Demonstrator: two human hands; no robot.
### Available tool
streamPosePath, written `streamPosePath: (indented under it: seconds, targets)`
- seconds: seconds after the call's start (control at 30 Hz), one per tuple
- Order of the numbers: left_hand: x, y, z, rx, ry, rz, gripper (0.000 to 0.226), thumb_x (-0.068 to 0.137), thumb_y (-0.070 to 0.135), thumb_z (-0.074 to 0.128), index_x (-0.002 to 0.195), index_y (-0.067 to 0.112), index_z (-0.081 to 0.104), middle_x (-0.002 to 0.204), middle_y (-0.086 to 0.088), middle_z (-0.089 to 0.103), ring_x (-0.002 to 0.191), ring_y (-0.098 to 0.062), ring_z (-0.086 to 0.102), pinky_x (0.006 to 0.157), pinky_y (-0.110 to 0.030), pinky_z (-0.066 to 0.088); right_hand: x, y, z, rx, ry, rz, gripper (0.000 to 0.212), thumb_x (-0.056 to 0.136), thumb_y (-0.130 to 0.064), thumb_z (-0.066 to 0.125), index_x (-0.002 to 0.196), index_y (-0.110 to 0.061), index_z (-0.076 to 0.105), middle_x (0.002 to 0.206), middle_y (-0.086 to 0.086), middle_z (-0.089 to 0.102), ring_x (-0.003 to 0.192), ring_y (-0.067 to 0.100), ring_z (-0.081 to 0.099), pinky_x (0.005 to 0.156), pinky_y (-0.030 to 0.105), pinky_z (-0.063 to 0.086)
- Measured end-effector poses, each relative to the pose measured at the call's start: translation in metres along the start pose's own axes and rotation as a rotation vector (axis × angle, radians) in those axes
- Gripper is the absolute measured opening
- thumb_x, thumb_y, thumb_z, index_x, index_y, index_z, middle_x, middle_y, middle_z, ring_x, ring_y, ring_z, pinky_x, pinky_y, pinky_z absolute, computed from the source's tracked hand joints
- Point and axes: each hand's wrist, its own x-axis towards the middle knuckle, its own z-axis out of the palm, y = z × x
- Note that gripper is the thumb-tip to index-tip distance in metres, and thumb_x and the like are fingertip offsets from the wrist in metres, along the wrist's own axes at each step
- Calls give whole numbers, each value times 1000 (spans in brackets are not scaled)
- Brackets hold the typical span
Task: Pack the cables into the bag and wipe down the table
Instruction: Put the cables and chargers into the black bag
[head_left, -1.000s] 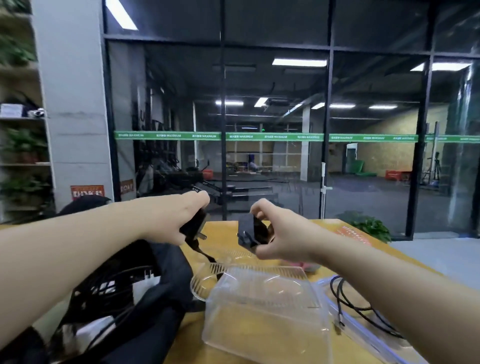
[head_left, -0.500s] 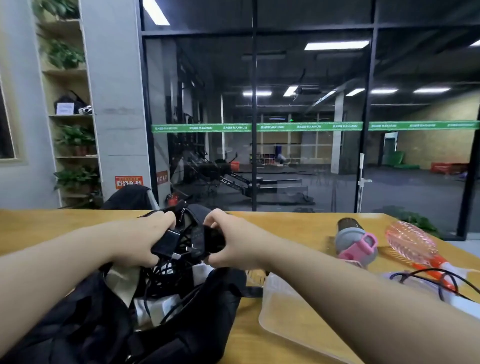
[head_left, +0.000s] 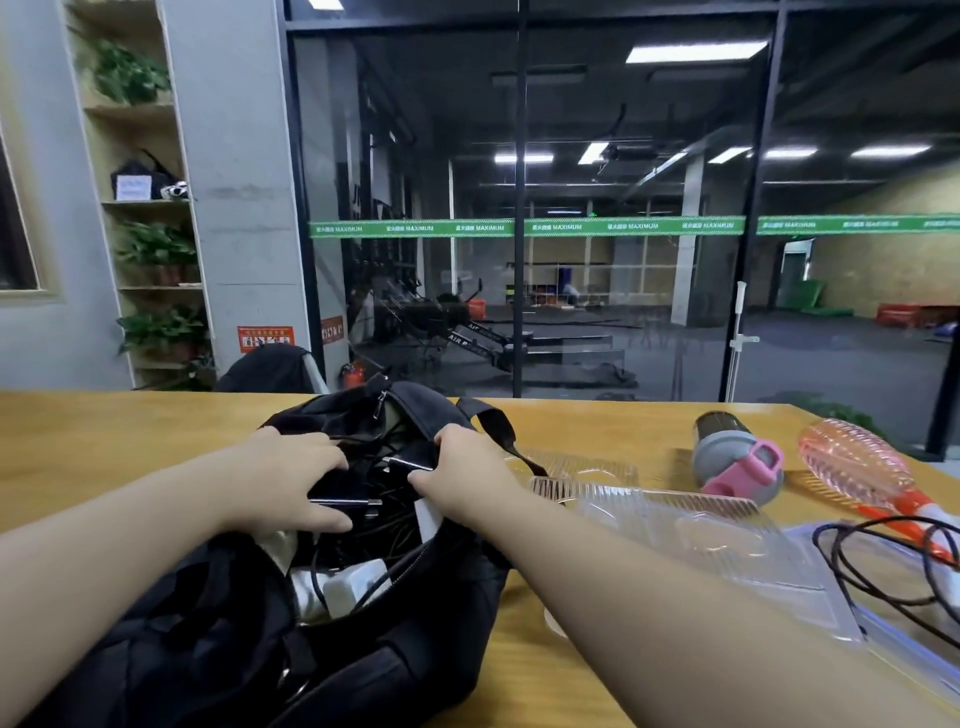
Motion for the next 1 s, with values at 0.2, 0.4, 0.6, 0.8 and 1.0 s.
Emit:
streamPosePath:
  seconds: [0.2,0.4,0.6,0.8,1.0]
  targets:
    - [3,13,-1,-42,-54,-54,66,77,78,29,118,29,47,91,14,52,83,-9,52,72,-25,42,2,6,5,-36,-2,2,18,86,-10,54,96,3,61,88,13,59,80,29,54,65,29,39]
    - [0,14,-5,44,44,45,64,74,82,16,113,37,42,84,14,49,72,-5,46,62,-24,34,-3,15,-8,32,-10,-48,36,90,-2,46,122,-11,57,130,8,52,116,23,50,88,30,45]
    - [1,23,-14,103,119,126,41,89,64,25,85,32,50,71,14,49,69,-5,47,63,-24,39,-16,24,-23,69,24,-108,34,89,-11,47,121,-15,56,123,3,57,112,20,54,86,29,45]
    - [6,49,-27,170,227,149,34,93,53,29,85,29,52,74,11,46,75,-12,53,61,-27,37,-30,39,-46,45,128,-191,29,89,-12,47,116,-14,59,118,1,58,110,17,54,91,26,43]
    - [13,82,-51,104,449,192,32,93,49,29,80,28,49,75,10,56,67,-10,49,58,-26,37,-44,61,-70,82,265,-214,27,92,-14,48,118,-19,56,116,-6,56,105,4,50,83,13,34]
